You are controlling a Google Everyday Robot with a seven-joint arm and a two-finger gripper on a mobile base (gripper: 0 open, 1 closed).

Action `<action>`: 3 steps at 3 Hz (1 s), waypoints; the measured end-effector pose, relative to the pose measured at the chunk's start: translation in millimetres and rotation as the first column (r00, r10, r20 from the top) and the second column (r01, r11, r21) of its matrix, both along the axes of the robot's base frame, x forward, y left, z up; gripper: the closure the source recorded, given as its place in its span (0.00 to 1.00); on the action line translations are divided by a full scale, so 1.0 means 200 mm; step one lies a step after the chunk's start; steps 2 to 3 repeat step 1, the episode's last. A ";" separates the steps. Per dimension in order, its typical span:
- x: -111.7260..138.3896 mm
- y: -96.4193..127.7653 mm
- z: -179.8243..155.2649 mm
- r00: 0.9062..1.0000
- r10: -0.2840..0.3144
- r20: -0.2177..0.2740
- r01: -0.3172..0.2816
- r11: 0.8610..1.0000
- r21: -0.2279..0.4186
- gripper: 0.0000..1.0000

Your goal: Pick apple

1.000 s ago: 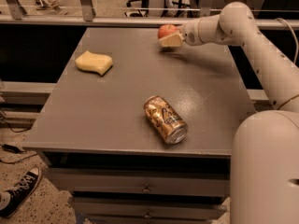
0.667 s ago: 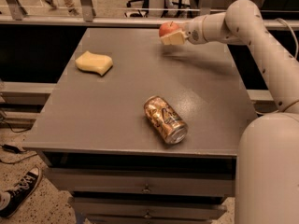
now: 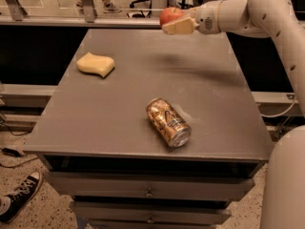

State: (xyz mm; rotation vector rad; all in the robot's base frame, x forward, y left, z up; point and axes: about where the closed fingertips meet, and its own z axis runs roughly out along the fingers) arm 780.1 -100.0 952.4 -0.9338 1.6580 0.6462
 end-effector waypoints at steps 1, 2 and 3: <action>0.00 0.00 0.00 1.000 0.000 0.000 0.000 1.000 0.000 1.00; 0.00 0.00 0.00 1.000 0.000 0.000 0.000 1.000 0.000 1.00; 0.00 0.00 0.00 1.000 0.000 0.000 0.000 1.000 0.000 1.00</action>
Offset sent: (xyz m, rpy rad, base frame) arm 0.0000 0.0000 0.0000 0.0000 0.0000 0.0000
